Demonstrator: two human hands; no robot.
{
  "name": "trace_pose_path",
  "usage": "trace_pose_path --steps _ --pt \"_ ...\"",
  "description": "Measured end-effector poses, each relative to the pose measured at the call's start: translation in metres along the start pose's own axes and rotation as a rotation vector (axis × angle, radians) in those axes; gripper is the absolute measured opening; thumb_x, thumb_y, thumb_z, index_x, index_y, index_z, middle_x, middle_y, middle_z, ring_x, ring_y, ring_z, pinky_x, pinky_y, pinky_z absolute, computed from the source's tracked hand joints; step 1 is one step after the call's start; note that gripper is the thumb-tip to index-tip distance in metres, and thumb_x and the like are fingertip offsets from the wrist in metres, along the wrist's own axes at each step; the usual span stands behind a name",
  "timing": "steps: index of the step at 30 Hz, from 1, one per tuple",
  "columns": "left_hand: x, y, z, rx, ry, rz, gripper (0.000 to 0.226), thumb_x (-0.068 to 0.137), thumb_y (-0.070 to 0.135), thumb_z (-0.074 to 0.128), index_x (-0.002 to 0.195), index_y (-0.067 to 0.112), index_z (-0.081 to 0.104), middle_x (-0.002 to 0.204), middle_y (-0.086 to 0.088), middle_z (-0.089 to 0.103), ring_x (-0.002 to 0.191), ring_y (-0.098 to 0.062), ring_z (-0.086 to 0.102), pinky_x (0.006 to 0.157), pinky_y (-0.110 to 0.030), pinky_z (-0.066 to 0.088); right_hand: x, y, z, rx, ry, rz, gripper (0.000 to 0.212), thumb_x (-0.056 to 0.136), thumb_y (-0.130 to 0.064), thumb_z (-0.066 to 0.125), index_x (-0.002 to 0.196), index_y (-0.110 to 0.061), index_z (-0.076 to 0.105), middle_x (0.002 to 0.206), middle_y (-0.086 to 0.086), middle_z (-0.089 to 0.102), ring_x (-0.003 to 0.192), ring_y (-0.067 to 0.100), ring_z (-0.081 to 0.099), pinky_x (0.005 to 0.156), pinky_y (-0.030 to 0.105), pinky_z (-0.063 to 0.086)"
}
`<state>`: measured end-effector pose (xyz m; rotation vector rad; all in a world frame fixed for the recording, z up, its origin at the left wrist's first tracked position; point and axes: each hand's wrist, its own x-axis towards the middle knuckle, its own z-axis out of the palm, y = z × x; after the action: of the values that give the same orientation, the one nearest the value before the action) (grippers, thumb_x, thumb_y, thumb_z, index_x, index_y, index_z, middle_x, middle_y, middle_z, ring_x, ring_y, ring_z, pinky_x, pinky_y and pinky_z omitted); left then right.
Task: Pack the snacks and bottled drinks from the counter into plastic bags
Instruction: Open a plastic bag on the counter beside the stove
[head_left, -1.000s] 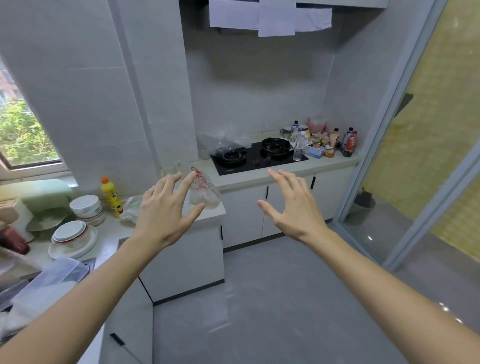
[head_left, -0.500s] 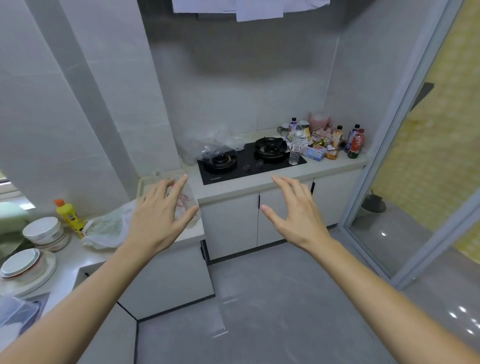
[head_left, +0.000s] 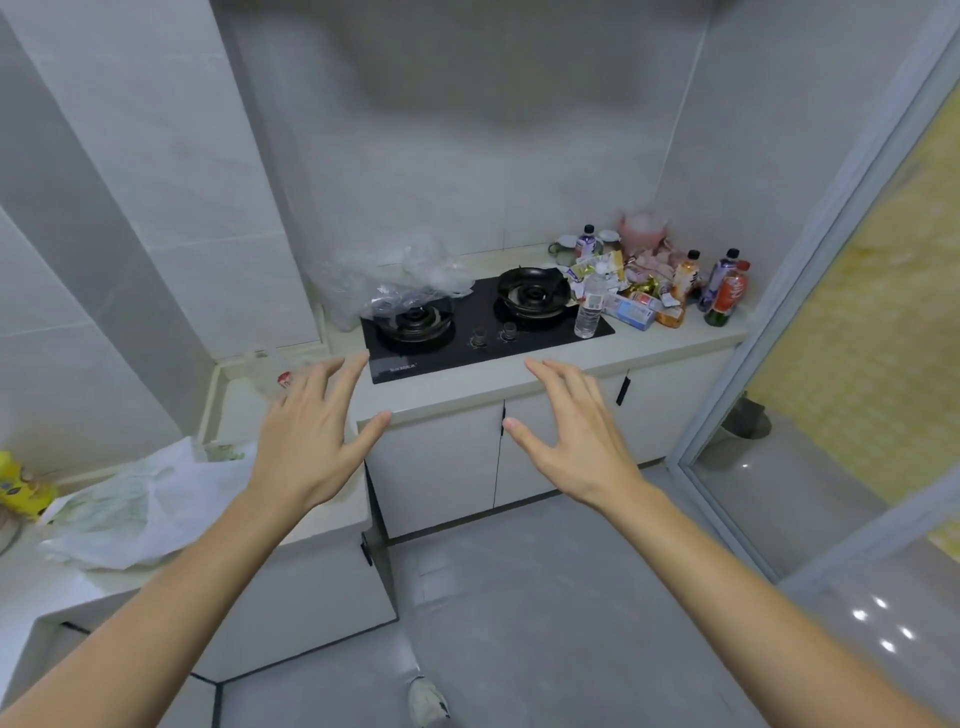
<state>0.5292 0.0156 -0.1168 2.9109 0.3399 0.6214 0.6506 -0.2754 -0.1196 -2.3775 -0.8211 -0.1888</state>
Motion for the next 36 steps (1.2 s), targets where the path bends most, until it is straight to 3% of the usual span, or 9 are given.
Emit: trace_pose_path --steps 14,18,23,27,30,36 --pt "0.14 -0.119 0.089 -0.004 -0.088 -0.167 0.073 0.099 0.067 0.033 0.158 0.026 0.031 0.142 -0.006 0.05 0.126 -0.027 0.052 0.097 -0.051 0.049 0.209 0.018 0.112 0.018 -0.173 -0.052 0.077 0.094 -0.065 0.049 0.159 -0.026 0.034 0.154 -0.003 0.04 0.141 0.021 0.035 0.113 0.048 0.041" --pt "0.155 -0.148 0.098 0.013 -0.118 -0.244 0.072 0.099 0.064 0.035 0.159 0.024 0.031 0.147 -0.009 0.048 0.135 -0.03 0.046 0.101 -0.053 0.048 0.251 0.015 0.153 0.045 -0.247 -0.112 0.074 0.097 -0.055 0.058 0.16 -0.025 0.034 0.156 -0.003 0.039 0.143 0.022 0.033 0.115 0.046 0.039" --pt "0.164 -0.182 0.121 0.093 -0.152 -0.436 0.066 0.102 0.059 0.042 0.159 0.028 0.029 0.149 -0.007 0.046 0.135 -0.03 0.047 0.101 -0.051 0.046 0.312 0.007 0.216 0.189 -0.414 -0.172 0.072 0.098 -0.051 0.063 0.159 -0.028 0.033 0.158 -0.005 0.038 0.144 0.019 0.03 0.114 0.043 0.037" --pt "0.167 -0.202 0.136 0.115 -0.219 -0.593 0.068 0.1 0.063 0.037 0.158 0.03 0.026 0.151 -0.008 0.046 0.137 -0.031 0.045 0.103 -0.055 0.047 0.353 0.007 0.267 0.267 -0.579 -0.187 0.072 0.099 -0.049 0.063 0.16 -0.027 0.032 0.159 -0.003 0.037 0.148 0.021 0.027 0.116 0.04 0.035" --pt "0.169 -0.217 0.149 0.122 -0.257 -0.705 0.071 0.097 0.067 0.03 0.158 0.03 0.025 0.151 -0.009 0.045 0.136 -0.031 0.044 0.103 -0.057 0.046 0.376 0.005 0.307 0.252 -0.699 -0.234 0.071 0.101 -0.048 0.06 0.161 -0.027 0.029 0.159 -0.001 0.035 0.147 0.022 0.026 0.115 0.04 0.035" --pt "0.195 -0.242 0.187 0.051 -0.34 -0.864 0.067 0.101 0.057 0.041 0.159 0.028 0.025 0.155 -0.013 0.04 0.143 -0.033 0.038 0.109 -0.054 0.041 0.401 -0.008 0.385 0.191 -0.889 -0.267 0.072 0.099 -0.051 0.059 0.16 -0.026 0.031 0.159 0.001 0.037 0.148 0.024 0.028 0.117 0.042 0.035"
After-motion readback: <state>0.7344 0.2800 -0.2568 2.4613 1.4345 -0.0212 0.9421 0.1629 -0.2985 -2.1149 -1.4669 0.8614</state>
